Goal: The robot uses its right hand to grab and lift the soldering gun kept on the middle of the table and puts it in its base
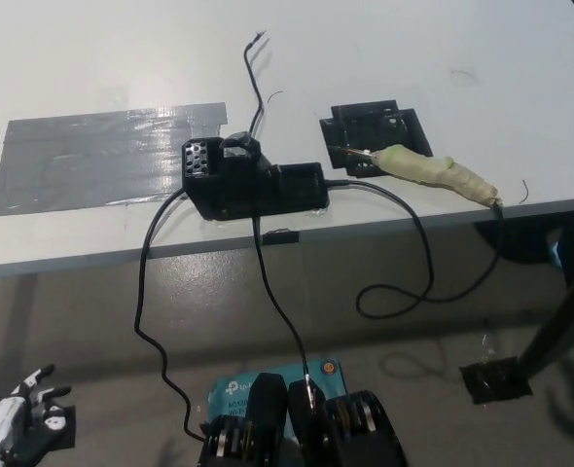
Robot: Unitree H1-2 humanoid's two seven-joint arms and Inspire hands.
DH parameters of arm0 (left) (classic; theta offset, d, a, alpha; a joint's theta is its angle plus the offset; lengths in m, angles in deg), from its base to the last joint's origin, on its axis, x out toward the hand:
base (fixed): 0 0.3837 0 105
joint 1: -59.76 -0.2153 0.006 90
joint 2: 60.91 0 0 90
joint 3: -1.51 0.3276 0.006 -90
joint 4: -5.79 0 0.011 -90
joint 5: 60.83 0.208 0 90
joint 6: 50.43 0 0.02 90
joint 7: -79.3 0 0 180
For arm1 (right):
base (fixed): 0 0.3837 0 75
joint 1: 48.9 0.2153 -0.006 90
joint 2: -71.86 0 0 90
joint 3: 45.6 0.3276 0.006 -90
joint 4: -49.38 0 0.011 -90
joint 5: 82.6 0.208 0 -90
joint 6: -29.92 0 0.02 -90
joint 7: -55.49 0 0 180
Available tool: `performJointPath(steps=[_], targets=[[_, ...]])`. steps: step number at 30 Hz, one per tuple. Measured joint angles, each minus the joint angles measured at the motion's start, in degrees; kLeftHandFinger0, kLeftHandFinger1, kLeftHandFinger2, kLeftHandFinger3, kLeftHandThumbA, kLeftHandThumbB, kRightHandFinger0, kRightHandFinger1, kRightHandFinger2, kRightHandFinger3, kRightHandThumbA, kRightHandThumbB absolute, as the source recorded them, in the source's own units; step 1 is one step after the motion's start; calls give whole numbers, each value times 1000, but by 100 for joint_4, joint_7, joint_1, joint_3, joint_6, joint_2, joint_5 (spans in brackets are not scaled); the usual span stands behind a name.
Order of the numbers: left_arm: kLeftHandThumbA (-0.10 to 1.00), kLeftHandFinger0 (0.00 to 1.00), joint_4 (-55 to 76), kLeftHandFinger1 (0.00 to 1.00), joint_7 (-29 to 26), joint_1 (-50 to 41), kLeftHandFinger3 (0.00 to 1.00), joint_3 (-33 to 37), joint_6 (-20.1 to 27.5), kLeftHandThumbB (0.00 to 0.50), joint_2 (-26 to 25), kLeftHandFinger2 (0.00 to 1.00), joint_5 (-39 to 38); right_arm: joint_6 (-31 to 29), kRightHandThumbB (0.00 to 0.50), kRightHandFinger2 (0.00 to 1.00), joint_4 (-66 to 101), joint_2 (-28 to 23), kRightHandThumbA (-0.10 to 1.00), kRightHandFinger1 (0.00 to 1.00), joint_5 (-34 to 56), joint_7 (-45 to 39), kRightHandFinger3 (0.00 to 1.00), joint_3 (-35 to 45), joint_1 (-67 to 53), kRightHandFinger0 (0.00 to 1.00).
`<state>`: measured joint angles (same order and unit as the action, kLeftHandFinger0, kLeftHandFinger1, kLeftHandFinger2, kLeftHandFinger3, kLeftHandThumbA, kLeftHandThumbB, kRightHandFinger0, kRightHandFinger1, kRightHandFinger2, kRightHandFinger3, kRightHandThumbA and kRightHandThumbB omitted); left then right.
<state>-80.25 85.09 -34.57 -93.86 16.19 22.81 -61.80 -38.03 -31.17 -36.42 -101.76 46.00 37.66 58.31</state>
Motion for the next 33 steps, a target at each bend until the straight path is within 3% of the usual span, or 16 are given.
performJointPath(steps=[10,17,21,33], targets=[[9,663,41,696,1,-144,921,2,-32,117,1,806,-2,-15,335,1000,-398,54,506,1000,-1013,-98,1000,-864,2177,1000],[59,679,248,704,5,-277,936,11,-51,132,-7,799,-3,-39,363,1000,-1926,410,466,1000,-1105,-532,1000,-1343,3342,1000],[57,680,253,709,53,-307,932,32,-60,123,-37,805,0,-125,354,1000,-2953,563,413,1000,-1137,-720,1000,-1633,3607,1000],[68,666,270,698,113,-295,923,125,-99,123,-63,800,25,-282,374,1000,-4287,943,448,1000,-1199,-963,1000,-2063,3822,1000]])
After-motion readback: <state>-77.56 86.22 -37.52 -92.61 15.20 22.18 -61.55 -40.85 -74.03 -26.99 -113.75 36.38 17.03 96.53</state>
